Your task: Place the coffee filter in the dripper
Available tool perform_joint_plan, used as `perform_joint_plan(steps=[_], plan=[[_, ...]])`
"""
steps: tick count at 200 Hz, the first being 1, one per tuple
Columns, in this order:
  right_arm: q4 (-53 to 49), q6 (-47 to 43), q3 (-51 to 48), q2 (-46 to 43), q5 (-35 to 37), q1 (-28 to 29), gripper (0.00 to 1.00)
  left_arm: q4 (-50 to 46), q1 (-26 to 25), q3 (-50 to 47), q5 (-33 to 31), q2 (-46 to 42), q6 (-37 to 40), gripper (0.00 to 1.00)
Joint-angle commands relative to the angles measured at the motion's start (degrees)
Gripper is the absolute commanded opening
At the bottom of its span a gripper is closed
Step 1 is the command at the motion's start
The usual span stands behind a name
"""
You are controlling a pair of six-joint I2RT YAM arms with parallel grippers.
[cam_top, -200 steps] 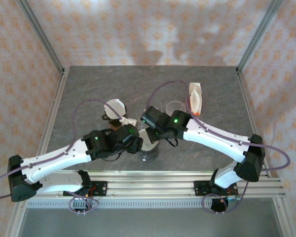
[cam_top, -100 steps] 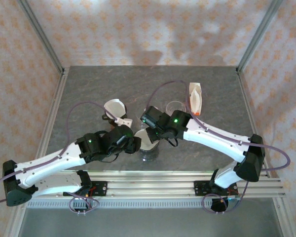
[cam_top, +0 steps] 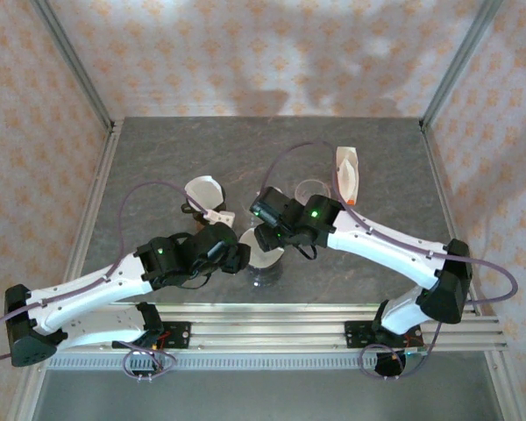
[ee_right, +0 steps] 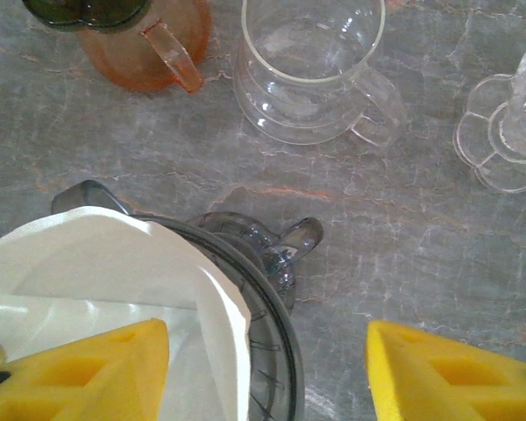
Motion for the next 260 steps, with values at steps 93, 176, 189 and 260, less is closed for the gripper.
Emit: perform_joint_plan(steps=[93, 176, 189, 260], plan=[[0.25, 1.27, -1.66, 3.21, -2.34, -1.60, 0.72, 1.05, 0.39, -1.83, 0.26, -0.63, -0.88, 0.55], [0.11, 2.99, -5.12, -1.26, -0.58, -5.12, 0.71, 1.74, 0.39, -2.46, 0.67, -0.57, -1.17, 0.53], [0.47, 3.14, -5.56, -1.62, -0.58, -5.30, 0.70, 1.69, 0.39, -2.45, 0.52, -0.54, -1.17, 0.53], [3.18, 2.06, -6.30, -3.42, -4.34, -5.21, 0.71, 2.01, 0.45, -2.47, 0.53, -0.18, -1.18, 0.55]])
